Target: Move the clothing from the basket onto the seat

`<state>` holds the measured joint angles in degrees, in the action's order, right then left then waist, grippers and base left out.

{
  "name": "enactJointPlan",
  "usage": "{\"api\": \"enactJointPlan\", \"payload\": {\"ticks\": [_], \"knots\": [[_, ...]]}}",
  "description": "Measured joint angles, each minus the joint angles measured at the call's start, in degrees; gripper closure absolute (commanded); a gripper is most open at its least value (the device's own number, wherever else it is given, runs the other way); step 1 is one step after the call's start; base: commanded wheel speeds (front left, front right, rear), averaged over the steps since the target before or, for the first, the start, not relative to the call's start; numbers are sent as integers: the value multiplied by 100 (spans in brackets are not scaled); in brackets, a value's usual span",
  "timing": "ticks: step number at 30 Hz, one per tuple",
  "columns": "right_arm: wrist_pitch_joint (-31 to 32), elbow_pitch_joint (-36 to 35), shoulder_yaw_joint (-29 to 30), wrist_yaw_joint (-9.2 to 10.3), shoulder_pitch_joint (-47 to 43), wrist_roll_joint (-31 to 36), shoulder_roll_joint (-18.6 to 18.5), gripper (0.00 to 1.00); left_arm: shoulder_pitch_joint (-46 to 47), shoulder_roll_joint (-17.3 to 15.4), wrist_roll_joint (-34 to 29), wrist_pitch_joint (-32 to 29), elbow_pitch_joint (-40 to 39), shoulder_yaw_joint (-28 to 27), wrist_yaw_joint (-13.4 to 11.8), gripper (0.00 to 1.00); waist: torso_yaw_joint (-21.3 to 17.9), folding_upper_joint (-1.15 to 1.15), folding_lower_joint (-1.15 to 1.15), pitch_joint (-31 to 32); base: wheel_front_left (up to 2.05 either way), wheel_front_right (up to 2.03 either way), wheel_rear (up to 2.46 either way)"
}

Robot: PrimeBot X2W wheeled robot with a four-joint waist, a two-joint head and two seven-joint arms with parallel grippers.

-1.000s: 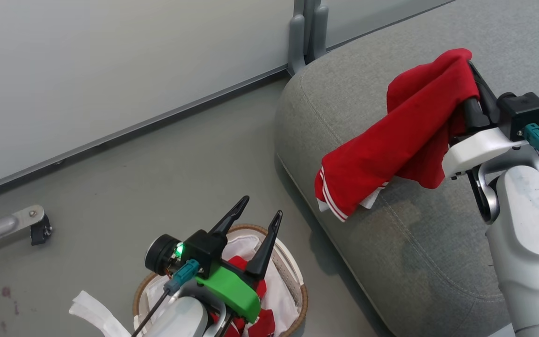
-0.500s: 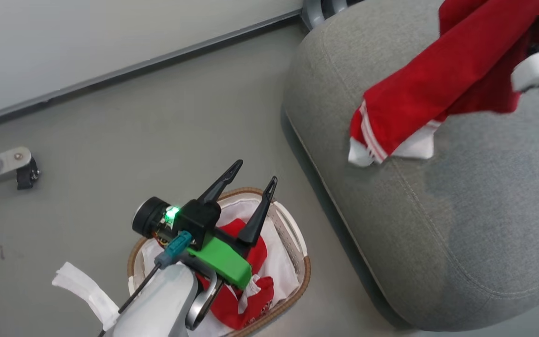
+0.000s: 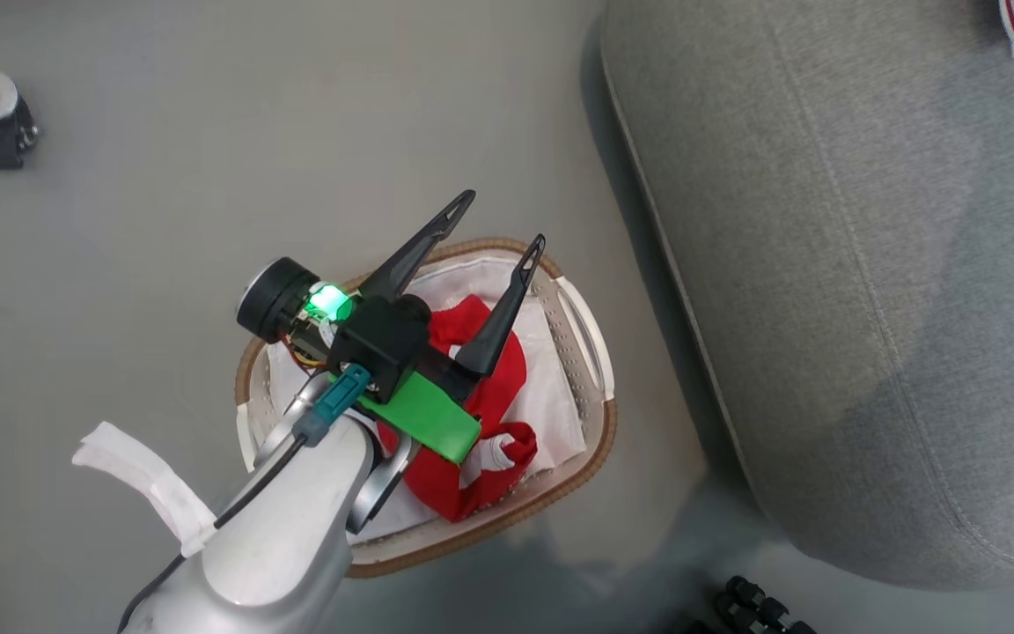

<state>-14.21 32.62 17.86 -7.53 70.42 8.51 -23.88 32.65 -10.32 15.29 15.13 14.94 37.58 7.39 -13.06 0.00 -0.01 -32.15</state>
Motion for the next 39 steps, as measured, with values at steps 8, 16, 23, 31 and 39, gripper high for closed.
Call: {"api": "enactJointPlan", "payload": {"ticks": [8, 16, 23, 31, 39], "knots": [[-77, 832, 327, 0, -423, 214, 557, 100, 146, -68, -129, 0, -8, -31, 0, 0, 206, 0, -1, -764, 0, 0, 0], [-80, 1054, 389, 0, -1170, 341, 816, 100, 146, -131, -134, 0, 38, -45, 0, 0, 293, 0, -1, -1085, 0, 0, 0], [-88, 891, 311, 0, -1484, 308, 942, 0, 127, -133, -100, 0, 134, -58, 0, 0, 232, 0, 0, -943, 0, 0, 0], [-88, 628, 201, 0, -2036, 272, 1016, 0, -49, -65, 16, 0, 236, -97, 0, 0, 192, 0, 0, -565, 0, 0, 0], [-88, 432, -15, 0, -2742, 274, 890, 0, -422, 141, 157, 0, 258, -368, 0, 0, 236, 0, 0, 79, 0, 0, 0]]}}
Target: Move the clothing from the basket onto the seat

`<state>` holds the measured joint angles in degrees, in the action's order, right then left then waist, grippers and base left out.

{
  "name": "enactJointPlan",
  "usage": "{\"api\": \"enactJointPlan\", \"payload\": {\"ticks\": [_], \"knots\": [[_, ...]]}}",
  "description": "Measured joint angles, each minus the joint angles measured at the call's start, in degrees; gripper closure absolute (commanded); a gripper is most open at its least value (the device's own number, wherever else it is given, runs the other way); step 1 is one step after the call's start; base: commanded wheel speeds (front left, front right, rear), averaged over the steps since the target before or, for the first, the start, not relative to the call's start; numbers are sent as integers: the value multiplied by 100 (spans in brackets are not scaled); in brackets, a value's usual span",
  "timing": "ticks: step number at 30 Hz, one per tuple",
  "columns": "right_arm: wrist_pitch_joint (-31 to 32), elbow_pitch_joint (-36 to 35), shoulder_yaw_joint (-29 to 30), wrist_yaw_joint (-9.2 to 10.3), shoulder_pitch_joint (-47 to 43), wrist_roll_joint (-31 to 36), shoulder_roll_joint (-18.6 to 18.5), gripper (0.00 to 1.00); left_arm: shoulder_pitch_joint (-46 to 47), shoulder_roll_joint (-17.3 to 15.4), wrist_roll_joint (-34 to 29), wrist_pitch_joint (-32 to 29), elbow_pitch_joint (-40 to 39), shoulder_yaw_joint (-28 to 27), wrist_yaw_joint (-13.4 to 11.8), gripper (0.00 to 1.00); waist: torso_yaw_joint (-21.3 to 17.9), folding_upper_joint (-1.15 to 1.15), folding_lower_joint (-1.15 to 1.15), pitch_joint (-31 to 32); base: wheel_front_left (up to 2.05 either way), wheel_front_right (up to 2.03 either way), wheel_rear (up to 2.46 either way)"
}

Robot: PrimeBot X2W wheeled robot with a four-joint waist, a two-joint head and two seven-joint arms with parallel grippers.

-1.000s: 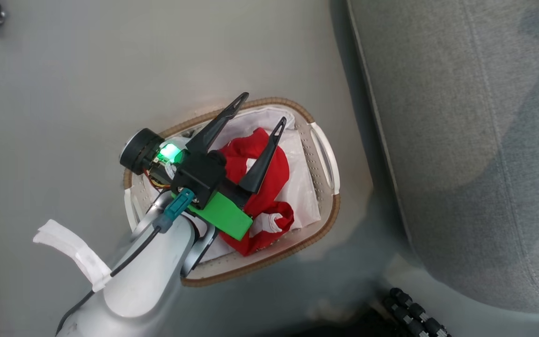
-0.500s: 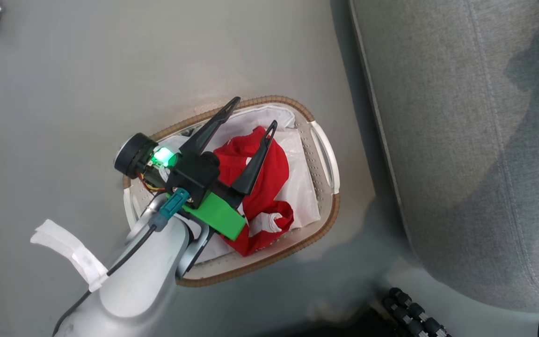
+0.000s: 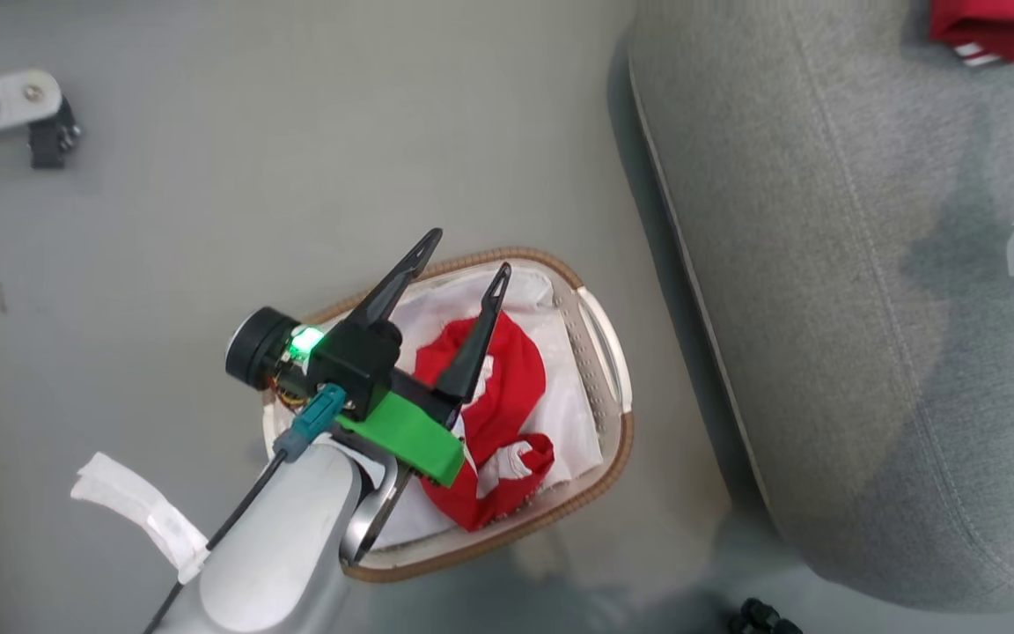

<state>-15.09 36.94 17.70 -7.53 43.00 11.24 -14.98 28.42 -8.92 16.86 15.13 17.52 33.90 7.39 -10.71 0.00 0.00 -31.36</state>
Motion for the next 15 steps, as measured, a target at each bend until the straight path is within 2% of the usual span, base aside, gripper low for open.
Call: {"api": "enactJointPlan", "payload": {"ticks": [7, 15], "knots": [[0, -218, -280, 0, -306, -55, -54, 0, -453, 192, 80, 0, 23, -466, 0, 0, 112, 0, 1, 752, 0, 0, 0], [0, -526, -723, 0, -770, -259, 344, 0, -1169, 365, 124, 0, 127, -1179, 0, 0, 324, 0, 1, 1706, 0, 0, 0]]}}
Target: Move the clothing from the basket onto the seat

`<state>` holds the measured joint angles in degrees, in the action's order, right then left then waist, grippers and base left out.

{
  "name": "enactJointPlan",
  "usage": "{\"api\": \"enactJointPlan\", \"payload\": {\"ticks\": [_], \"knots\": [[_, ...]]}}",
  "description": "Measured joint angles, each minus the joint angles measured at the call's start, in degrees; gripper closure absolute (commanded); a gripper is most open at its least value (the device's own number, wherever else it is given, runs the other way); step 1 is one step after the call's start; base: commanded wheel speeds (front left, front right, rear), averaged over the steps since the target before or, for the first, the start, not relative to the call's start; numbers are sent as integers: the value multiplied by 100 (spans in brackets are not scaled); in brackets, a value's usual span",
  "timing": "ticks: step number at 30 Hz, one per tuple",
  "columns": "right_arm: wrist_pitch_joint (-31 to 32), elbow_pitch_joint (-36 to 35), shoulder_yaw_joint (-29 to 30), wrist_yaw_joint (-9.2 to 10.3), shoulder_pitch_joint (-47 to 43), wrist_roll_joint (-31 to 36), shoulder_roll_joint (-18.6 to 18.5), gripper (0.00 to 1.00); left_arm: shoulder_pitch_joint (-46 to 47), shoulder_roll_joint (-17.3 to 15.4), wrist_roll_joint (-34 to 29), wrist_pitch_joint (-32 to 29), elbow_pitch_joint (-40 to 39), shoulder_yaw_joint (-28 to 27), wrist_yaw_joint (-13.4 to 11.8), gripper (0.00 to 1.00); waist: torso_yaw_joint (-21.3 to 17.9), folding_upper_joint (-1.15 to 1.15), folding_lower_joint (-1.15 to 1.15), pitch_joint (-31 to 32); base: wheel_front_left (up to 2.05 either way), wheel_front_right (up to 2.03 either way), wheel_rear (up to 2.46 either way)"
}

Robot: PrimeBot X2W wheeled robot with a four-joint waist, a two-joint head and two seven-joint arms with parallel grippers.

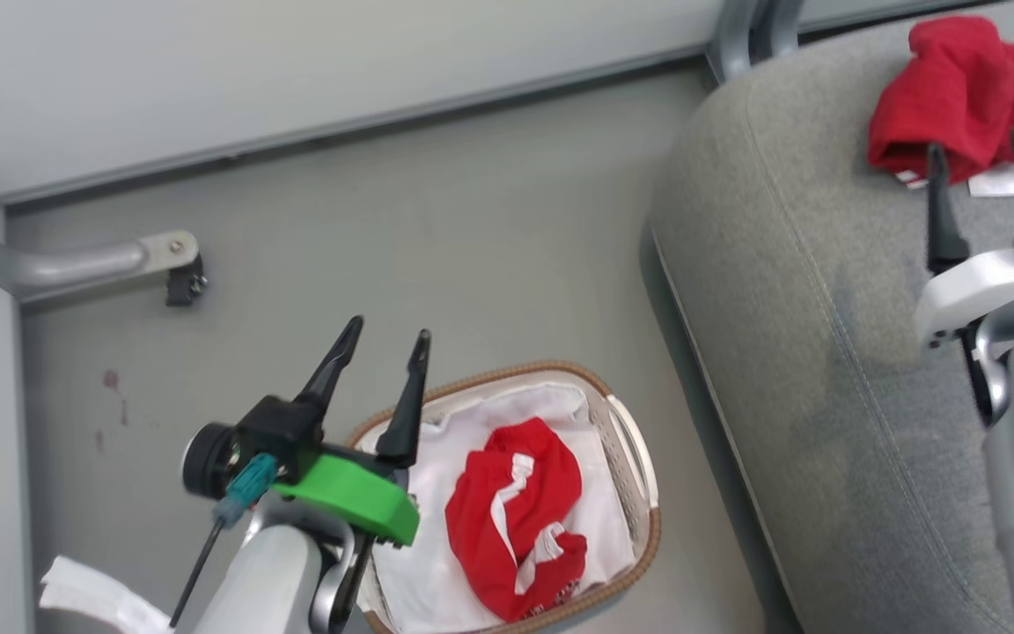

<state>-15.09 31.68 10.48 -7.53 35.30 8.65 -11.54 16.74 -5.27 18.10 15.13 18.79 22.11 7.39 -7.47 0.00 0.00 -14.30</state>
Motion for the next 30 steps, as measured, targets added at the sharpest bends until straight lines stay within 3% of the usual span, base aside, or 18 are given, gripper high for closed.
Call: {"api": "enactJointPlan", "payload": {"ticks": [6, 13, 24, 30], "knots": [[0, -401, -347, 0, -690, -258, 400, 0, -570, 43, -42, 0, -10, -868, -77, 0, 283, 0, 0, 646, 0, 0, 0], [0, -621, -602, 0, -1274, -603, 804, 0, -1160, 132, -43, 0, -73, -1601, -146, 0, 621, 0, 0, 969, 0, 0, 0], [0, -976, -870, 0, -2540, -1606, 877, 0, -1639, 231, -66, 0, -5, -1750, -82, 0, 930, 0, 0, 1195, 0, 0, 0], [0, -1061, -877, 0, -2812, -1720, 878, 0, -1723, 234, -45, 0, 5, -1739, -59, 0, 925, 0, 0, 1251, 0, 0, 0]]}}
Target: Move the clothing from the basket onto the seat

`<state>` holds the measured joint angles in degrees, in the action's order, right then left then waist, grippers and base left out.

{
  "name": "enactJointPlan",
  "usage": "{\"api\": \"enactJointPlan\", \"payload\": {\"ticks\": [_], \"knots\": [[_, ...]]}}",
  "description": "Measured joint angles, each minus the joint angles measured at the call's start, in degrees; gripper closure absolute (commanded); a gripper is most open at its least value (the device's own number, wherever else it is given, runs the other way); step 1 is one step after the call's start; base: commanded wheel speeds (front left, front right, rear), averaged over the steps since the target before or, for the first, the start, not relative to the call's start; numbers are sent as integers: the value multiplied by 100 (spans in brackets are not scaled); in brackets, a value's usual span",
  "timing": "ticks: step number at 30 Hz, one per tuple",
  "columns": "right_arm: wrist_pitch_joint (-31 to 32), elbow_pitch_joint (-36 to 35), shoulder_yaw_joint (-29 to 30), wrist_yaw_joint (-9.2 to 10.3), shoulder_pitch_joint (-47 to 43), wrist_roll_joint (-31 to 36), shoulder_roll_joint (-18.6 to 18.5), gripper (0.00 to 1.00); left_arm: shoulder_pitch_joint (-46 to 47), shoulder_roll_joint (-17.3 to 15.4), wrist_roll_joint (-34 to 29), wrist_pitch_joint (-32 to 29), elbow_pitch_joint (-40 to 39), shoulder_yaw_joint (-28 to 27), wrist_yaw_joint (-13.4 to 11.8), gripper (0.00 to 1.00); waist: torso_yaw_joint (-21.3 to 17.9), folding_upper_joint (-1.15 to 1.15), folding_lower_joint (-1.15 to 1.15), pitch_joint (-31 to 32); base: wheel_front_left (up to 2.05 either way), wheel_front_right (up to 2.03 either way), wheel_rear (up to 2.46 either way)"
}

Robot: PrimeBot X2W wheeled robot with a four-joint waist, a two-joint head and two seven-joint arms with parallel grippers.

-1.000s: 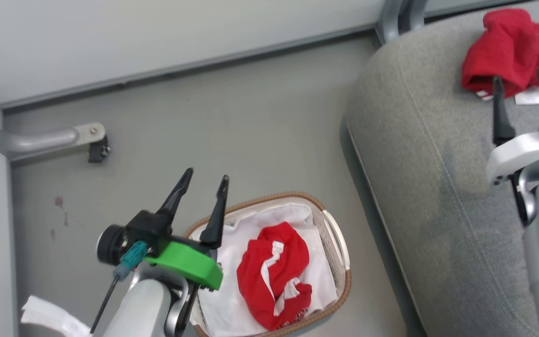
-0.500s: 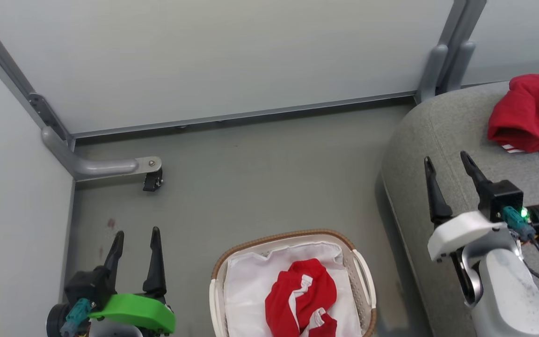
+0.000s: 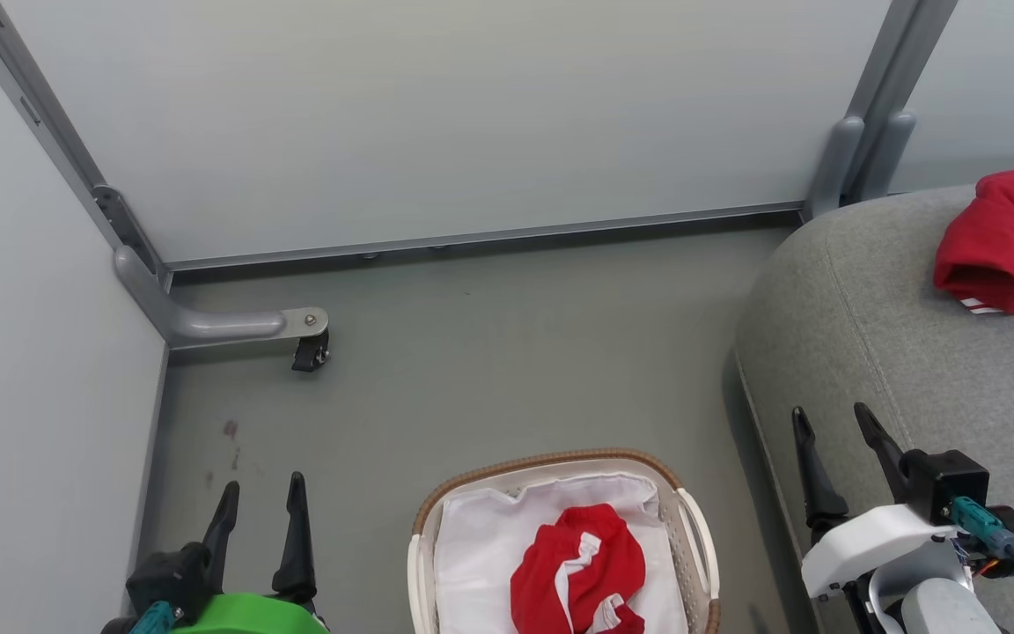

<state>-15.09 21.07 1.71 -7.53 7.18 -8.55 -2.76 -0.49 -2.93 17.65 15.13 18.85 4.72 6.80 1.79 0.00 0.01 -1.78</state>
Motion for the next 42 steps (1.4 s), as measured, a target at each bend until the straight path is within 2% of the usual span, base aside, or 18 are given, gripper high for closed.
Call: {"api": "enactJointPlan", "payload": {"ticks": [26, 36, 42], "knots": [[0, -131, -48, 0, 2, 44, 2, 0, 15, 7, 54, 0, 29, 185, 25, 0, -156, 0, 0, -74, 0, 0, 0], [0, -406, 137, 0, 665, 66, -1, 0, 904, 9, -87, 0, 270, 670, 49, 0, -326, 0, 0, -748, 0, 0, 0], [0, -594, 155, 0, 1085, 58, -2, 0, 1781, 14, -90, 0, 778, 1250, 53, 0, -477, 0, 0, -1383, 0, 0, 0]]}}
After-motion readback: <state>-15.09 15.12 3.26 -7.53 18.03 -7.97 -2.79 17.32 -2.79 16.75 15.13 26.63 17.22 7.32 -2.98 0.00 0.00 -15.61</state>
